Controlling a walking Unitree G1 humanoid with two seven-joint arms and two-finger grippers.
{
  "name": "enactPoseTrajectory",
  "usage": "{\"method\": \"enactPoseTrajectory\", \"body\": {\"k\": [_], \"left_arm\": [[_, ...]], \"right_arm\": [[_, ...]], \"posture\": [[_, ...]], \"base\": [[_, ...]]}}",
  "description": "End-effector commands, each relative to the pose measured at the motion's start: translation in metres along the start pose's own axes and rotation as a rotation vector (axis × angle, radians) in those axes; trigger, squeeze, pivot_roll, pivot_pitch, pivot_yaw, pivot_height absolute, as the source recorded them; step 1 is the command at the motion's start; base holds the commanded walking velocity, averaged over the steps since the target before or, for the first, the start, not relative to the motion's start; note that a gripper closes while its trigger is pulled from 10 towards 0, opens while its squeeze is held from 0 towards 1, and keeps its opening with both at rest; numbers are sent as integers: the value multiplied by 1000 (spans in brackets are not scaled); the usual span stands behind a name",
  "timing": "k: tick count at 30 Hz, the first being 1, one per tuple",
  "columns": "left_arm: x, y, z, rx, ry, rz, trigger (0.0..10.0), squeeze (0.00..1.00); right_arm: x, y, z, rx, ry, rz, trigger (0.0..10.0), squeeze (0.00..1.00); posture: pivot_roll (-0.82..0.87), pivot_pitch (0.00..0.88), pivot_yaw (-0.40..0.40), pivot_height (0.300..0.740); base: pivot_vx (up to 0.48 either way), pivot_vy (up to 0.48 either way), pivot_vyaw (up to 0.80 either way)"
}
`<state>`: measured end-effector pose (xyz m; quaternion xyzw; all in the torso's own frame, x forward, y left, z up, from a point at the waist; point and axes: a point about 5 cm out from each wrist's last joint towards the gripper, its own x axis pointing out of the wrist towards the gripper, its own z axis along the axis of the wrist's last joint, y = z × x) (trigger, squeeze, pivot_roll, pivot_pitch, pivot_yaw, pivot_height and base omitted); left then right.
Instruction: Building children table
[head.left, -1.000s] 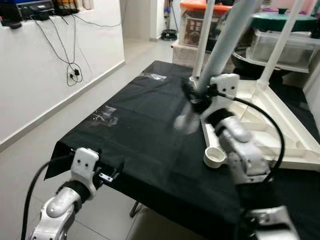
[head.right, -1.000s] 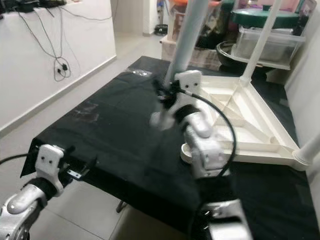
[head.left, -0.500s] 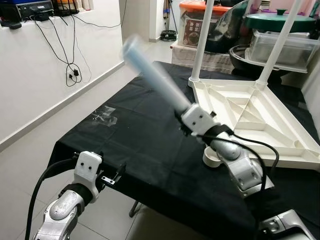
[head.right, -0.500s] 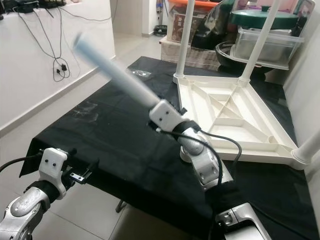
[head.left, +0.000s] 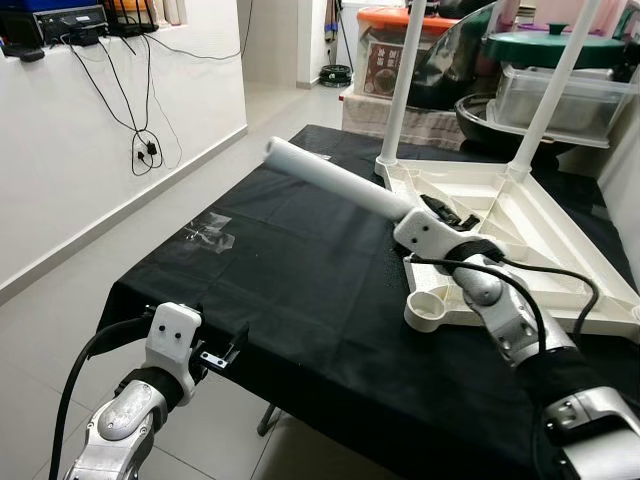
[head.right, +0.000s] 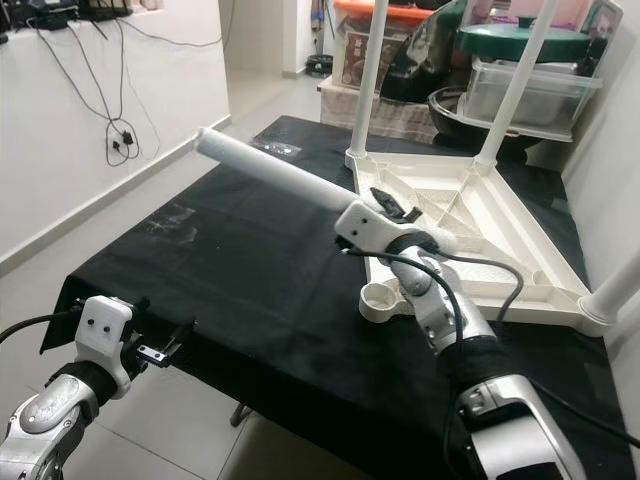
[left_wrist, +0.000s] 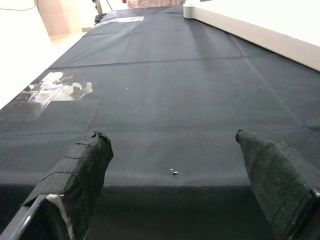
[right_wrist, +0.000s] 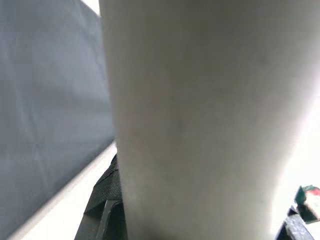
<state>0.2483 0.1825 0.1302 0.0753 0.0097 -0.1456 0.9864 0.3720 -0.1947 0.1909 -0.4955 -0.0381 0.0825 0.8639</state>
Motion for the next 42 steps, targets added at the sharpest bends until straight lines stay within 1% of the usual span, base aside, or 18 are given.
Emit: {"method": "enactPoseTrajectory", "body": {"k": [1,5,11,13,14,16,18,19,20,21,22,24,27,31,35,38,41,42], "left_arm": [[-2,1,-2,9,11,8,10000,0],[-2,1,-2,8,11,9,10000,0],[-2,1,-4,7,16,9,10000,0],[-2,0,-4,5,15,12,10000,0],[-2,0,-4,5,15,12,10000,0],[-1,0,-4,3,15,13,10000,0],[-1,0,-4,3,15,13,10000,0],[-1,0,-5,1,18,15,10000,0],[-1,0,-5,1,18,15,10000,0],[-2,0,-5,-2,19,18,10000,0],[-2,0,-5,-2,19,18,10000,0],[-2,0,-6,-5,20,20,10000,0],[-2,0,-6,-6,20,21,10000,0],[-2,0,-6,-5,21,23,10000,0],[-2,0,-7,-5,23,32,10000,0],[-3,0,-8,-5,26,39,10000,0],[-3,-1,-8,-11,27,39,10000,0],[-3,-1,-8,-11,27,39,10000,0]], "right_arm": [[-1,12,-4,-24,24,73,0,0],[-4,24,-6,-11,34,148,0,0],[-10,58,2,92,7,329,0,0],[-8,69,8,207,-2,354,0,0],[-8,69,8,207,-2,354,0,0],[-7,76,18,395,-24,365,0,0],[-7,76,18,395,-24,365,0,0],[-6,80,38,668,-58,366,0,0],[-6,80,38,668,-58,366,0,0],[-7,84,55,934,-72,392,0,0],[-7,84,55,934,-72,392,0,0],[-8,87,65,1114,-70,409,0,0],[-8,88,70,1201,-62,400,0,0],[-8,89,71,1223,-56,387,0,0],[-8,90,68,1149,-53,320,0,0],[-4,79,60,1070,-63,246,0,0],[4,43,50,1023,-99,142,0,0],[4,43,50,1023,-99,142,0,0]], "posture": [[71,0,-69,740],[70,0,-68,740],[67,0,-69,740],[67,0,-73,740],[67,0,-73,740],[67,0,-74,740],[67,0,-74,740],[67,0,-77,740],[67,0,-77,740],[67,0,-78,740],[67,0,-78,740],[66,0,-78,740],[63,0,-79,740],[63,0,-79,740],[66,0,-83,740],[64,0,-83,740],[63,0,-83,740],[63,0,-83,740]], "base": [[0,0,0],[0,0,0],[0,0,0],[0,0,0],[0,0,0],[0,0,0],[0,0,0],[0,0,0],[0,0,0],[0,0,0],[0,0,0],[0,0,0],[0,0,0],[0,0,0],[0,0,0],[0,0,0],[0,0,0],[0,0,0]]}}
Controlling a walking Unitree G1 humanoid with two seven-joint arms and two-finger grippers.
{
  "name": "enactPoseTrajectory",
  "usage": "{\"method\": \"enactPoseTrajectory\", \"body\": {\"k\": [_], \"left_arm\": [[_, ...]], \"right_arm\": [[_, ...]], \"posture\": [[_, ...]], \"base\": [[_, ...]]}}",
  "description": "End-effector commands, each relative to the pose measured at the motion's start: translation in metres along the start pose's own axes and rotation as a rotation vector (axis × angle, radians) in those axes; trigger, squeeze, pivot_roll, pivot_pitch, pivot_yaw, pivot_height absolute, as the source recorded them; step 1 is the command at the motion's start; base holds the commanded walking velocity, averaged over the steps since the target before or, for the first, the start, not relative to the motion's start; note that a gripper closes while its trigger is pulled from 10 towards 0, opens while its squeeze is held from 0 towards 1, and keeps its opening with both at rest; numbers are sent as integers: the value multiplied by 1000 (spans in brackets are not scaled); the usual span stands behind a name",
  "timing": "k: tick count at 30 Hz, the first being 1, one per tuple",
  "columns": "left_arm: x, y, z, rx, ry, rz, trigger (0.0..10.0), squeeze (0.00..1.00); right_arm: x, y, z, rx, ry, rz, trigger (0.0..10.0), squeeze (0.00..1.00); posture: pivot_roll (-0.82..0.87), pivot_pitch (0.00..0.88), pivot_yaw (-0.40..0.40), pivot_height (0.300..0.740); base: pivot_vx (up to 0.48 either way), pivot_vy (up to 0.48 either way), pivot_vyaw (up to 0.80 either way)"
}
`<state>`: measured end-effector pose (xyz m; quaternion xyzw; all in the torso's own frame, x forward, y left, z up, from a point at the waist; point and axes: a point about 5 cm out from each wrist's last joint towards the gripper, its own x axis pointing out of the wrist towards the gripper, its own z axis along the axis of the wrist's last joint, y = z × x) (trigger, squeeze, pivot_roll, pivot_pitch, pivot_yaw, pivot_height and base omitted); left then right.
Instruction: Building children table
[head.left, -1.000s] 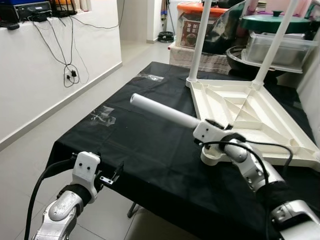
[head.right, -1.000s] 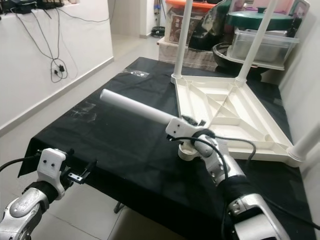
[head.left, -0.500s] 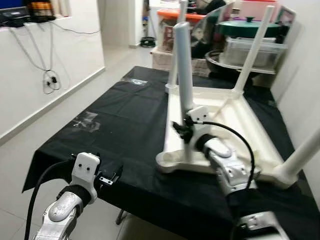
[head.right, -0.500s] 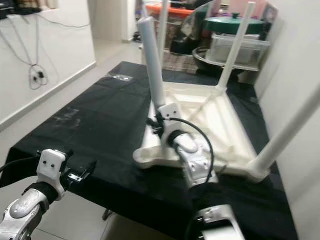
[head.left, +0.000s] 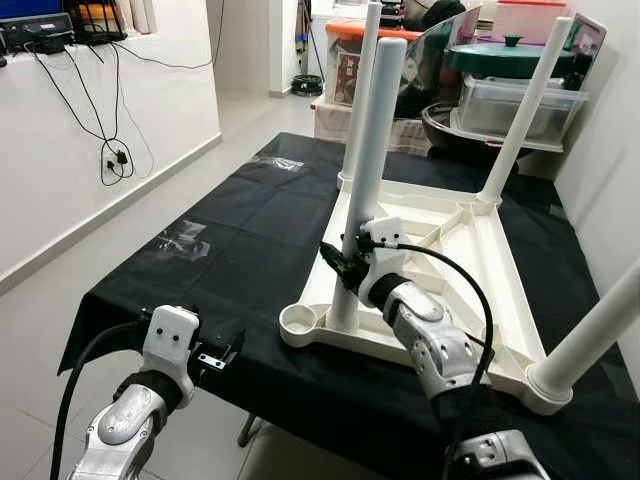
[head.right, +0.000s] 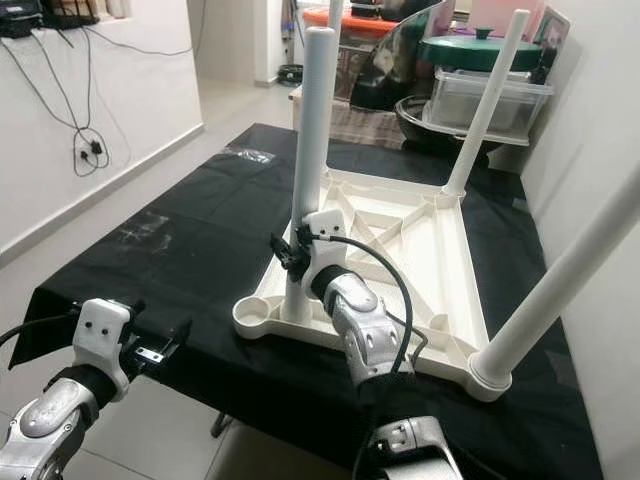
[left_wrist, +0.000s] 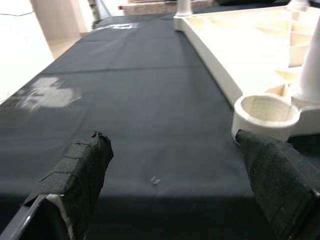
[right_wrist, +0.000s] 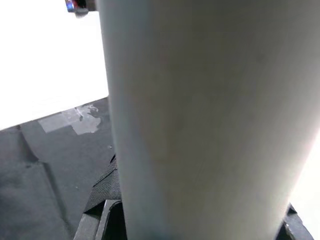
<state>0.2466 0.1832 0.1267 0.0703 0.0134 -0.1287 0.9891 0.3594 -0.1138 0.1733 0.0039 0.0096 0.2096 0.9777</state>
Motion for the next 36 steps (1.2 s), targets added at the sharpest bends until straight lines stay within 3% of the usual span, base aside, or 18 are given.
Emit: {"method": "enactPoseTrajectory", "body": {"k": [1,2,3,4,5,9,12,20,22,25,36], "left_arm": [[-2,0,-5,0,18,6,10000,0],[-2,-1,-5,-2,17,5,10000,0],[-2,-1,-5,-2,17,5,10000,0],[-2,-1,-5,-3,16,5,10000,0],[-2,-1,-5,-3,16,5,10000,0],[-1,-3,-5,-5,14,0,10000,0],[0,-4,-5,-6,14,-4,10000,0],[2,-5,-5,-7,12,-12,10000,0],[0,-5,-6,-9,22,-25,10000,0],[-2,-7,-9,-8,36,-48,10000,0],[-3,-20,-10,-30,36,-82,10000,0]], "right_arm": [[-3,-21,13,-24,-29,-76,0,0],[-4,-25,28,-33,-70,-48,0,0],[-4,-25,28,-33,-70,-48,0,0],[-6,-28,47,-36,-121,-2,0,0],[-6,-28,47,-36,-121,-2,0,0],[-18,-22,104,-64,-301,139,0,0],[-21,-17,115,-49,-348,173,0,0],[-21,-3,109,-10,-353,235,0,0],[-20,15,87,9,-296,310,0,0],[-21,29,72,11,-248,379,0,0],[-14,38,61,-21,-197,443,0,0]], "posture": [[63,0,-83,740],[61,0,-82,740],[61,0,-82,740],[60,0,-81,740],[60,0,-81,740],[55,0,-74,740],[53,0,-71,740],[55,0,-71,740],[63,0,-72,740],[65,0,-73,740],[76,0,-84,740]], "base": [[0,0,0],[0,0,0],[0,0,0],[0,0,0],[0,0,0],[0,0,0],[0,0,0],[0,0,0],[0,0,0],[0,0,0],[0,0,0]]}}
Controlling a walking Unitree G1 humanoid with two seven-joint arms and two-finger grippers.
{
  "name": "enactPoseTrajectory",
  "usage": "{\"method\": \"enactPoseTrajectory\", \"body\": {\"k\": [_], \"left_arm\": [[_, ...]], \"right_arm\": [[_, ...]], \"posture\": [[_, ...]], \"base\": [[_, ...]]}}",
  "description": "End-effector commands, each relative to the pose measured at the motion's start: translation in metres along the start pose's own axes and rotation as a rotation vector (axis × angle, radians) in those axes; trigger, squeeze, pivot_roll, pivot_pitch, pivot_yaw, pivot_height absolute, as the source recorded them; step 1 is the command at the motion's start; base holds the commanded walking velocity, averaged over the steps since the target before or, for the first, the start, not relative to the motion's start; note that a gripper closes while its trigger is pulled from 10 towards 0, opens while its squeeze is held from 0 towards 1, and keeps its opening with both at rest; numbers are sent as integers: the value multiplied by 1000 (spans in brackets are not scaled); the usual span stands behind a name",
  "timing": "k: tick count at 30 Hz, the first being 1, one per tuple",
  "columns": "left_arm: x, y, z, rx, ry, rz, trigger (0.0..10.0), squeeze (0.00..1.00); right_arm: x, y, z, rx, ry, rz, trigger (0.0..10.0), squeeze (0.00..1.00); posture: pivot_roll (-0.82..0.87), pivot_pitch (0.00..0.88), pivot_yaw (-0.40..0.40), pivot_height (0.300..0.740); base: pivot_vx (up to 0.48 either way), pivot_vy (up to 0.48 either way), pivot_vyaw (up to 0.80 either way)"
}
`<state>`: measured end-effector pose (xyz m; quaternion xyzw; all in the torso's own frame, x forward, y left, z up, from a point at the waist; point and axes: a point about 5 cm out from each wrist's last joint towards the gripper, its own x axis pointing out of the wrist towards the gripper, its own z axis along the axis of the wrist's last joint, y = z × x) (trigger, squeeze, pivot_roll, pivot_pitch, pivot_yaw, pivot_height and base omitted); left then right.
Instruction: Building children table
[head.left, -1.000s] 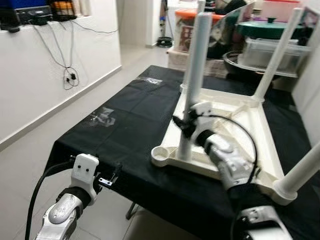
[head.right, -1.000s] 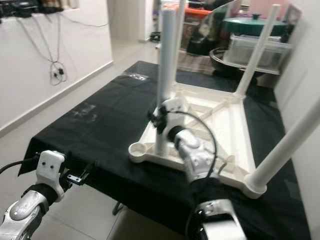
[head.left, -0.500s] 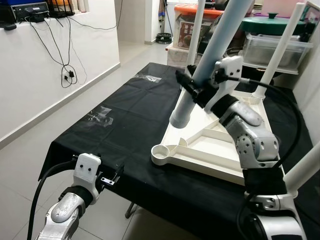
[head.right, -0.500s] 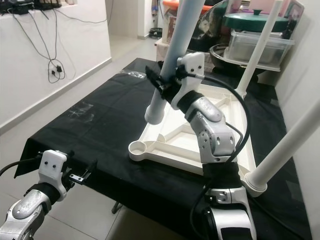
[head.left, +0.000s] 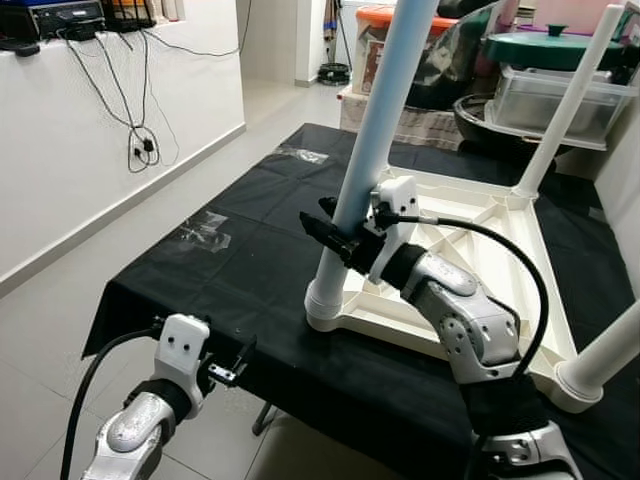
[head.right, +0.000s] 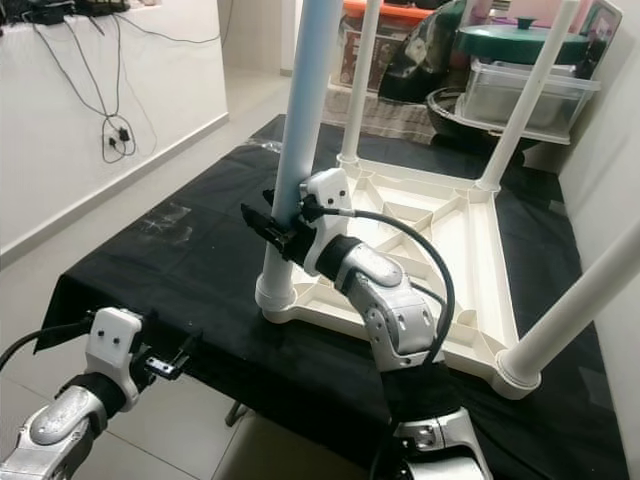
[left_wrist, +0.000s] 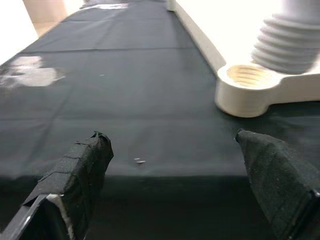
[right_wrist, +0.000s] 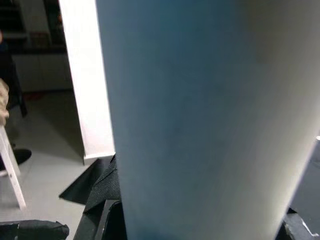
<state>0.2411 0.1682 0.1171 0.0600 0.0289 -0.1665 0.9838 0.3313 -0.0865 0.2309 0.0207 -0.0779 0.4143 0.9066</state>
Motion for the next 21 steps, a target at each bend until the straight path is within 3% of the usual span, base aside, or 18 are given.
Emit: {"method": "enactPoseTrajectory", "body": {"k": [1,17,21], "left_arm": [[-2,-4,-3,-9,13,-4,10000,0],[-3,-6,-4,-15,17,-8,10000,0],[-4,-6,-4,-15,16,-7,10000,0]], "right_arm": [[4,-1,3,-21,-15,9,0,0],[21,-1,-2,-87,9,8,0,0],[28,-1,-5,-169,32,18,0,0]], "posture": [[76,0,-84,740],[84,0,-87,740],[89,0,-89,740]], "base": [[0,0,0],[0,0,0],[0,0,0]]}}
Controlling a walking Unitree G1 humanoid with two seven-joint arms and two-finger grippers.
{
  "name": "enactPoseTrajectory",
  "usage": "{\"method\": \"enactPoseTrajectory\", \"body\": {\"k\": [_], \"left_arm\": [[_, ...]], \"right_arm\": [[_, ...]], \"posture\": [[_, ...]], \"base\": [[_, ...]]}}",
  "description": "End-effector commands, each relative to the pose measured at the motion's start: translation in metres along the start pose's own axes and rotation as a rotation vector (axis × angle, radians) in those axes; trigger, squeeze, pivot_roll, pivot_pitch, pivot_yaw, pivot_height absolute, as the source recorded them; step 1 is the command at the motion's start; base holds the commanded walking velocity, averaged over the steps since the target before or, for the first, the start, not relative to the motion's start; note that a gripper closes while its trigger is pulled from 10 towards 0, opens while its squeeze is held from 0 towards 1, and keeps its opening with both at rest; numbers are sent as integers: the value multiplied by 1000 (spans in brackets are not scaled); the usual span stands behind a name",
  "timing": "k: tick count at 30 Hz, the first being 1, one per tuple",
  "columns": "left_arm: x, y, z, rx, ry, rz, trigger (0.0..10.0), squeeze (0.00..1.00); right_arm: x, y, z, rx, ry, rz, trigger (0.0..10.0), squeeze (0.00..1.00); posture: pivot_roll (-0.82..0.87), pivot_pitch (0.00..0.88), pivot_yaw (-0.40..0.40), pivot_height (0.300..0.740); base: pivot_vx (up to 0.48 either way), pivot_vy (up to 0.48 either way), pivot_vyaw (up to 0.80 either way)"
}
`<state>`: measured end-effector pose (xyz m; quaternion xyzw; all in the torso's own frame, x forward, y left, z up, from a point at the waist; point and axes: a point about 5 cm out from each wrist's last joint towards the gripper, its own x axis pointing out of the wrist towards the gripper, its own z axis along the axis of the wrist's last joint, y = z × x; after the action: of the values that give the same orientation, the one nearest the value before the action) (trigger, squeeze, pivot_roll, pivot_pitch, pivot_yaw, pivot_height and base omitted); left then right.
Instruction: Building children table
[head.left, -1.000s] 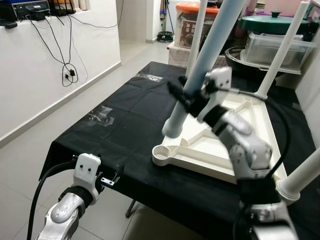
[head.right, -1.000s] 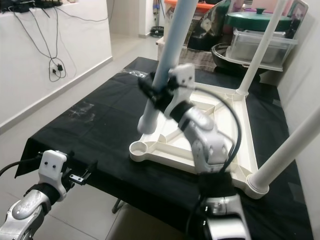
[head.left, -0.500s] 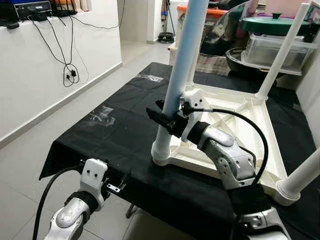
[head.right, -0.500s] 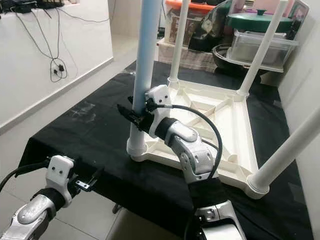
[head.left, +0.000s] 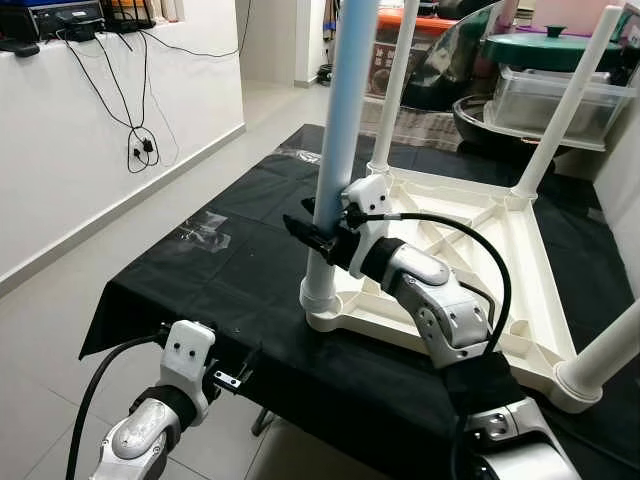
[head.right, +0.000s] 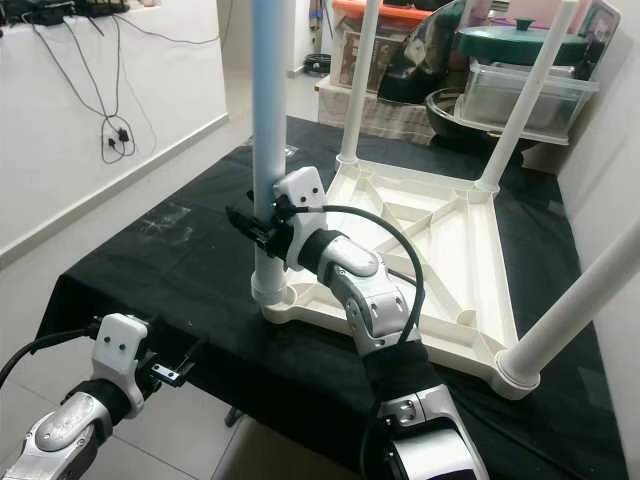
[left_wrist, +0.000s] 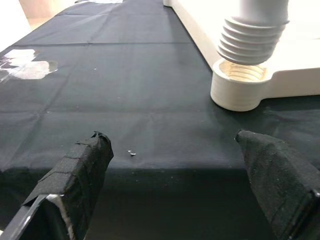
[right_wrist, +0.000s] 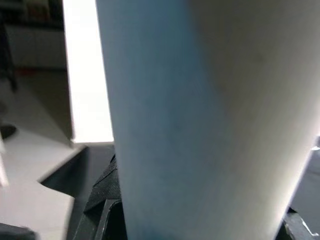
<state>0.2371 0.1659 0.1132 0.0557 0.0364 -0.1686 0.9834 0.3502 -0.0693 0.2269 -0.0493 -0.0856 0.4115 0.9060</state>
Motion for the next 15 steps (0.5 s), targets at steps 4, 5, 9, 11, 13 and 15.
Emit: {"method": "enactPoseTrajectory", "body": {"k": [4,5,9,11,13,15], "left_arm": [[-2,-2,0,-6,3,3,10000,0],[-2,-3,0,-7,3,4,10000,0],[-3,-3,1,-8,1,7,10000,0],[-3,-3,1,-8,1,8,10000,0],[-4,-3,1,-8,1,11,10000,0],[-4,-2,1,-8,1,12,10000,0]], "right_arm": [[8,-2,5,-122,-8,20,0,0],[9,-3,5,-138,-17,34,0,0],[12,-1,5,-222,-41,113,0,0],[12,0,5,-222,-44,131,0,0],[10,3,2,-227,-46,178,0,0],[9,4,1,-231,-44,201,0,0]], "posture": [[98,0,-94,740],[98,0,-94,740],[108,0,-102,740],[108,0,-102,740],[110,0,-103,740],[110,0,-103,740]], "base": [[0,0,0],[0,0,0],[0,0,0],[0,0,0],[0,0,0],[0,0,0]]}}
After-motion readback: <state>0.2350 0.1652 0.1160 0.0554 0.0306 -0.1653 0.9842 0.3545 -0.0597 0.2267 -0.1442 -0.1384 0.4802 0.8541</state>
